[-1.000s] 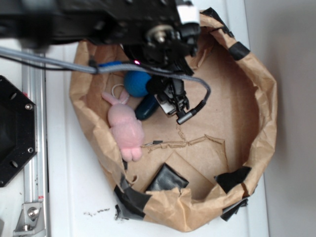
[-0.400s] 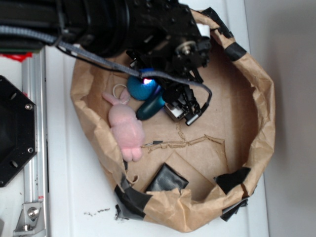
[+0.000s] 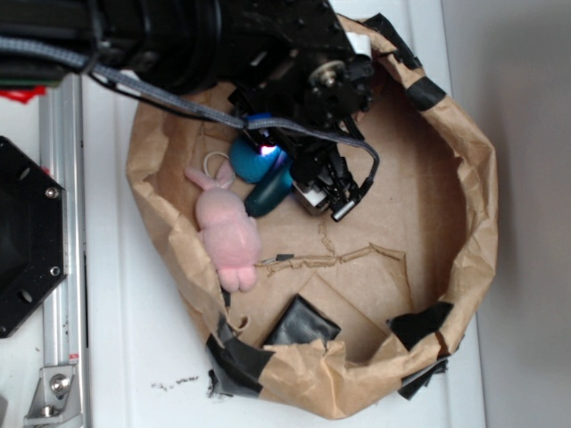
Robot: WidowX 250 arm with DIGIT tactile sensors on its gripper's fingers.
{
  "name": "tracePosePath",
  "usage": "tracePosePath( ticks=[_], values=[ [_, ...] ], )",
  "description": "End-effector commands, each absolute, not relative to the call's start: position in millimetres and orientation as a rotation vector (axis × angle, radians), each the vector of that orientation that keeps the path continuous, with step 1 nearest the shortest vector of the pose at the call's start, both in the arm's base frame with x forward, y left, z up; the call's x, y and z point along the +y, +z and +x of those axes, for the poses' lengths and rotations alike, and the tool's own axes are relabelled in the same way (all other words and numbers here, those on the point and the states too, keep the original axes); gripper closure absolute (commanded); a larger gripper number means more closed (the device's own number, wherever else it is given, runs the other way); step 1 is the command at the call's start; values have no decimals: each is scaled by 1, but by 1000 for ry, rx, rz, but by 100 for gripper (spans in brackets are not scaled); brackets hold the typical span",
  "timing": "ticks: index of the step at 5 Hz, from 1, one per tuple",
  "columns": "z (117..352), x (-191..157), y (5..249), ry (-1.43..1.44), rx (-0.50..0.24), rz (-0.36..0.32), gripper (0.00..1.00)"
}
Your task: Grab the plastic pickle.
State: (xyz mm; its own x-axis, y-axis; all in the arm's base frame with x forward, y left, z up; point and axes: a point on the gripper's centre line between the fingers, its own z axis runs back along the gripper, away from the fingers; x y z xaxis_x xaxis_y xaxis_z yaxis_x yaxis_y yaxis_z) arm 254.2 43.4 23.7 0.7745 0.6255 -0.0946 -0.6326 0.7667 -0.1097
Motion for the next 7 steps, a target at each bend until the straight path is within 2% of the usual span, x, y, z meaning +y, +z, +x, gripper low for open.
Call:
tracePosePath(
  ticks=[1, 2, 3, 4, 5, 6, 7],
  values=[
    [258, 16, 92, 491, -96, -162, 100],
    [268, 2, 121, 421, -136, -150, 100],
    [271, -1, 129, 379, -154, -128, 100],
    [266, 5, 116, 423, -125, -117, 30],
    [266, 16, 94, 369, -88, -72, 0],
    [269, 34, 67, 380, -48, -44, 0],
    [266, 40, 40, 389, 17, -46, 0]
  ],
)
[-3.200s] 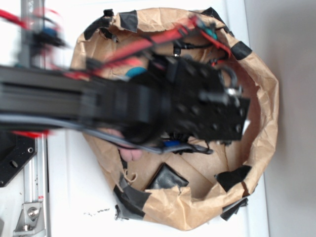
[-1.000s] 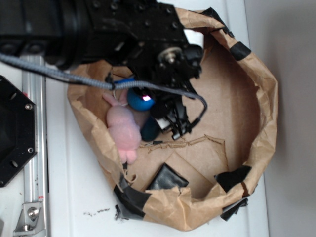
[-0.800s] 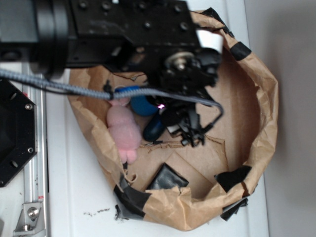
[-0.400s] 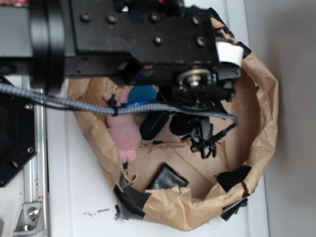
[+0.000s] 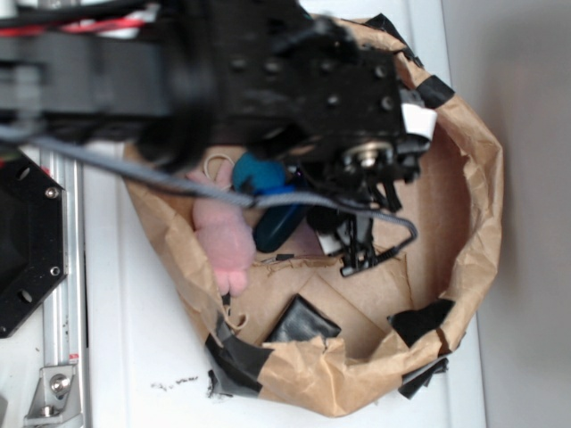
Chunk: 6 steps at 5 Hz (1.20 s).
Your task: Grab the plastic pickle.
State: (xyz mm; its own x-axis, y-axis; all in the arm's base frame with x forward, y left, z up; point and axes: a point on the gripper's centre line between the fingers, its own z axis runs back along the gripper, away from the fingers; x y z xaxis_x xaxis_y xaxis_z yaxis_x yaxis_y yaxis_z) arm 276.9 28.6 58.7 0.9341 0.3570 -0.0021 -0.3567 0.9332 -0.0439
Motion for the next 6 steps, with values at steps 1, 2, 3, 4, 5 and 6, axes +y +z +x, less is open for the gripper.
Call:
tracePosePath(
  ticks=[1, 2, 3, 4, 5, 6],
  values=[
    [256, 26, 24, 416, 115, -79, 0],
    [247, 9, 19, 410, 143, -111, 0],
    [245, -1, 21, 418, 133, -144, 0],
    [244, -5, 20, 427, 117, -152, 100],
    [249, 1, 28, 465, 66, -128, 100],
    [263, 9, 67, 451, -52, -114, 100]
  ],
)
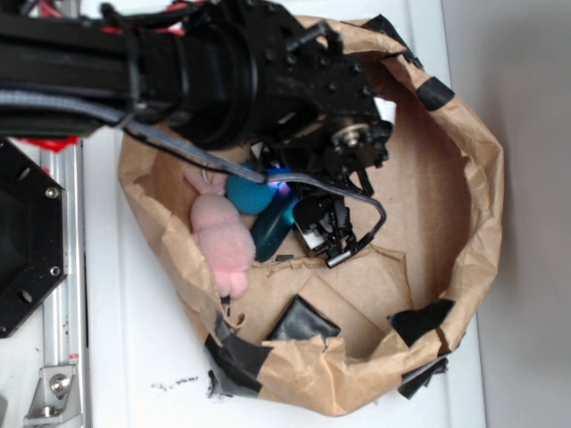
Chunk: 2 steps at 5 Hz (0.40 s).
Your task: Grab the plastic pickle.
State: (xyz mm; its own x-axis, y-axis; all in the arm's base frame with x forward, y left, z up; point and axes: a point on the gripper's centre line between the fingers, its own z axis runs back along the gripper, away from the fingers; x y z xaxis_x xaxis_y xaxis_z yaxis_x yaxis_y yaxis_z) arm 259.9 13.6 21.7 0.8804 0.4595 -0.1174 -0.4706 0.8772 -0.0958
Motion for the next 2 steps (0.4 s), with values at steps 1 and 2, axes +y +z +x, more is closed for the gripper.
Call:
tracePosePath(
  ticks=[1, 2],
  values=[
    [276, 6, 117, 451, -200, -123, 100],
    [284, 9, 159, 457, -256, -146, 100]
  ],
)
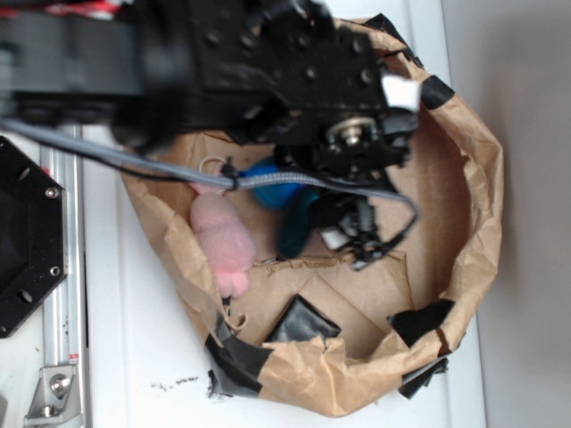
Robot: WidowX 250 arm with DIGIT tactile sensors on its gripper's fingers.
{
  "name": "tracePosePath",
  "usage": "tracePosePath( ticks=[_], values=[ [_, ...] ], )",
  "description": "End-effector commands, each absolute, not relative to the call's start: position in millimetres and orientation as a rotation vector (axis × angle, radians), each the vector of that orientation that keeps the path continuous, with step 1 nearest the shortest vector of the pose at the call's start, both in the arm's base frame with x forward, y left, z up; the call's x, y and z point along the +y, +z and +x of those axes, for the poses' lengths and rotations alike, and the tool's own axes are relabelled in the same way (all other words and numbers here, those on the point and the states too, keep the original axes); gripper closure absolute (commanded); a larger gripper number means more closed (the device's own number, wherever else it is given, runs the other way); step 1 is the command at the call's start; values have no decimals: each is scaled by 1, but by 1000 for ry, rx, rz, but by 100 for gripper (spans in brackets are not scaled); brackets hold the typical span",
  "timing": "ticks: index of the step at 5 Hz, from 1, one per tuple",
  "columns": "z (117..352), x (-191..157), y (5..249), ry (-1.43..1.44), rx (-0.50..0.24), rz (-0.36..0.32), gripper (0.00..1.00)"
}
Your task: Grab the plastic pickle.
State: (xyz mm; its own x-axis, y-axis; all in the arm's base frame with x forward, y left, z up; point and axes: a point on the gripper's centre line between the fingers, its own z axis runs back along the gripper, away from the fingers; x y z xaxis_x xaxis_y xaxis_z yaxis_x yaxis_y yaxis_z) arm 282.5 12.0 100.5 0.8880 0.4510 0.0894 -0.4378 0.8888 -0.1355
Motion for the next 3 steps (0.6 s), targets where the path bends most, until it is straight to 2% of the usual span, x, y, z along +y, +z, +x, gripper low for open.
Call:
tracePosePath(
  ticks=[1, 2, 3],
  values=[
    [289, 22, 165, 444, -275, -108, 100],
    [291, 33, 160, 472, -271, -115, 100],
    [288, 37, 147, 482, -242, -75, 100]
  ],
)
